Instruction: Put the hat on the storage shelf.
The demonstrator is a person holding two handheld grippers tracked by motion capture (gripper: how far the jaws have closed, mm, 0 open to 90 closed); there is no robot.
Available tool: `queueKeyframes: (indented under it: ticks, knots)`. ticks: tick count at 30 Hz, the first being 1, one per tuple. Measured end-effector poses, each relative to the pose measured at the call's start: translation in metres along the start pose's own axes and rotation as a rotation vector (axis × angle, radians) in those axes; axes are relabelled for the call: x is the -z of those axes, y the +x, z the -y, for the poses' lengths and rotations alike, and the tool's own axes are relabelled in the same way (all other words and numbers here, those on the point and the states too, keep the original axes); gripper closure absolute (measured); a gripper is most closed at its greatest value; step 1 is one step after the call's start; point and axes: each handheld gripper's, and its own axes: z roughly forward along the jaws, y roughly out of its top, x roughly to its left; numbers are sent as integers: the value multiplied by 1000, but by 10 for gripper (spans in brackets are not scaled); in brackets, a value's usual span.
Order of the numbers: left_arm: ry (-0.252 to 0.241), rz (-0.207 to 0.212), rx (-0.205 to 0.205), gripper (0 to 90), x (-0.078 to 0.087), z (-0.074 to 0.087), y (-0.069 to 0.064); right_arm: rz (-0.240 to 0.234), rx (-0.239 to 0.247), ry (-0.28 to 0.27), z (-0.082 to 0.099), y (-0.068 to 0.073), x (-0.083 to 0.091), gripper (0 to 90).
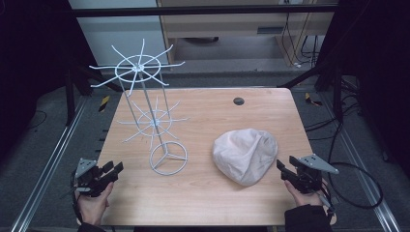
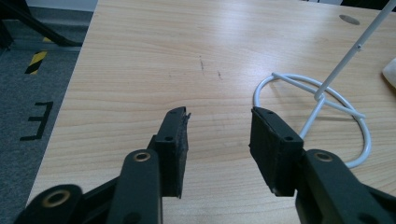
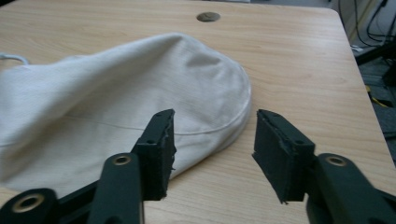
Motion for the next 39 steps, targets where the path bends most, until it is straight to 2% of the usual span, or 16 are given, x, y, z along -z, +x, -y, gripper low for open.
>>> queueKeyframes:
  ticks: [3,10,12,17,24,36,39]
  knots:
    - [18,-2,3,595,-1,0,0,-20,11,-4,-3,4,4,547]
    - [29,0,-9,657,1,0,0,-79,46,32,-6,12,8,693]
    - [42,-13,-32,670,1,0,0,-98,58,45,-7,16,9,734]
    - [57,-23,-28,671,-2,1,2,-159,101,71,-10,27,7,812]
    - [55,-26,-32,650,-2,1,2,-222,122,106,-9,38,3,896]
    - [69,-30,-52,628,-5,2,0,-303,132,148,-3,52,-9,900]
    - [70,-32,-57,624,-6,2,-1,-306,133,153,-1,57,-14,900]
